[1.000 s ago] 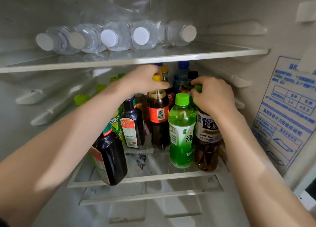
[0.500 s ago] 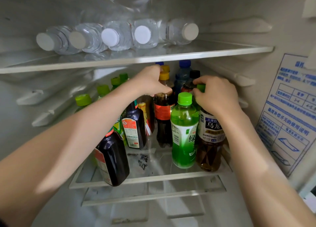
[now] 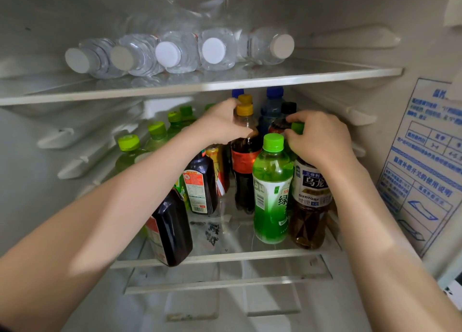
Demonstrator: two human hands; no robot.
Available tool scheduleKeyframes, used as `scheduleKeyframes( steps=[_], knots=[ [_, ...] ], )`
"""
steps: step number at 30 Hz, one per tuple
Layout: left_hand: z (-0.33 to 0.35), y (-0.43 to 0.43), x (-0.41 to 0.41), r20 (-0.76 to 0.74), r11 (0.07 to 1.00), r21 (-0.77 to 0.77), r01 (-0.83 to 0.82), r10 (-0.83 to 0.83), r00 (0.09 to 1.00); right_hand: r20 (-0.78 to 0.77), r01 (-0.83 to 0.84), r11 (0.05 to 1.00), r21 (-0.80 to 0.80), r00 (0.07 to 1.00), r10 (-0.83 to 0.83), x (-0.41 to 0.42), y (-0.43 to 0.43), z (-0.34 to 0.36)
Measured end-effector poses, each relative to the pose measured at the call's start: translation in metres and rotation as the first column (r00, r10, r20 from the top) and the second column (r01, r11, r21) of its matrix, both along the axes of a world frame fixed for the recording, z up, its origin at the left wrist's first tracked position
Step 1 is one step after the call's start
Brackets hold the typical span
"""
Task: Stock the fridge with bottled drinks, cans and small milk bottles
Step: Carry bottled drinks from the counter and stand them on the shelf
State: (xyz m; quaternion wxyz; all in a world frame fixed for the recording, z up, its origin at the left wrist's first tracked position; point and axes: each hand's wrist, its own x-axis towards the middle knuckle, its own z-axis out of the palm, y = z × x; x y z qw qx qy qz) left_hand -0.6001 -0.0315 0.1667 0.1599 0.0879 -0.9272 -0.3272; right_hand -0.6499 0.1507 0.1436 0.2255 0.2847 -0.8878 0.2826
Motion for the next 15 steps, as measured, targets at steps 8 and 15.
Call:
scheduleKeyframes(
  steps=[8, 15],
  knots=[
    [-0.007, 0.004, -0.005, -0.142, 0.844, -0.461, -0.272, 0.232, 0.962, 0.025, -0.018, 1.000, 0.009, 1.000, 0.018, 0.001, 0.001, 0.002],
    [-0.002, -0.006, -0.003, -0.028, 0.996, -0.053, -0.065, 0.064, 0.998, 0.039, -0.022, 1.000, 0.007, 0.999, 0.022, 0.000, 0.000, 0.001]
  ],
)
